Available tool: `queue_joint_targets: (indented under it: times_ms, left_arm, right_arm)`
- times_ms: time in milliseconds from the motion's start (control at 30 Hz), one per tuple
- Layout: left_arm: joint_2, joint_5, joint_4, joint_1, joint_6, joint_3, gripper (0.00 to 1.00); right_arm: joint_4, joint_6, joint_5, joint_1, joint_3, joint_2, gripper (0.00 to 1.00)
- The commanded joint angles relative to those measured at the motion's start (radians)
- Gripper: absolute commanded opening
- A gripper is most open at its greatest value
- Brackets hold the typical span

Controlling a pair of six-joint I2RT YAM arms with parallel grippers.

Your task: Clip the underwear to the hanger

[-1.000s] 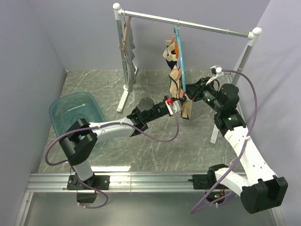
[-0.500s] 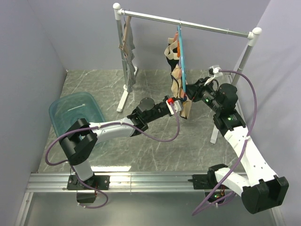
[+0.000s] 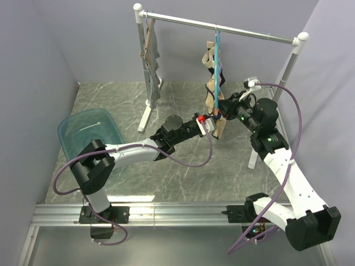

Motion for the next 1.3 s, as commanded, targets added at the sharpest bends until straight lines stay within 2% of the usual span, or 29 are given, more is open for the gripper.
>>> queue_joint_targets:
  times_ms: [0, 300, 533, 767, 1267]
  left_arm:
    - [-0.055, -0.024, 0.036, -0.002, 0.01, 0.055, 0.0]
    - [-0.074, -0.018, 0.02, -0.001, 0.021, 0.052, 0.0]
    - [-0.061, 0.037, -0.044, -0.005, 0.025, 0.046, 0.0]
    - [-0.037, 0.017, -0.023, -0.007, 0.042, 0.024, 0.0]
    - [-0.035, -0.029, -0.013, -0.007, 0.041, 0.095, 0.0]
  right_arm:
    - [-0.065, -0.027, 0.071, 0.002, 0.03, 0.013, 0.0]
    - [-0.062, -0.042, 0.097, 0.011, 0.032, 0.022, 0.0]
    - [-0.041, -0.004, 0.077, 0.012, 0.041, 0.011, 0.0]
    - [-0.059, 0.016, 0.072, 0.012, 0.076, 0.005, 0.0]
    - [-0.09, -0.061, 0.104, 0.013, 0.03, 0.011, 0.0]
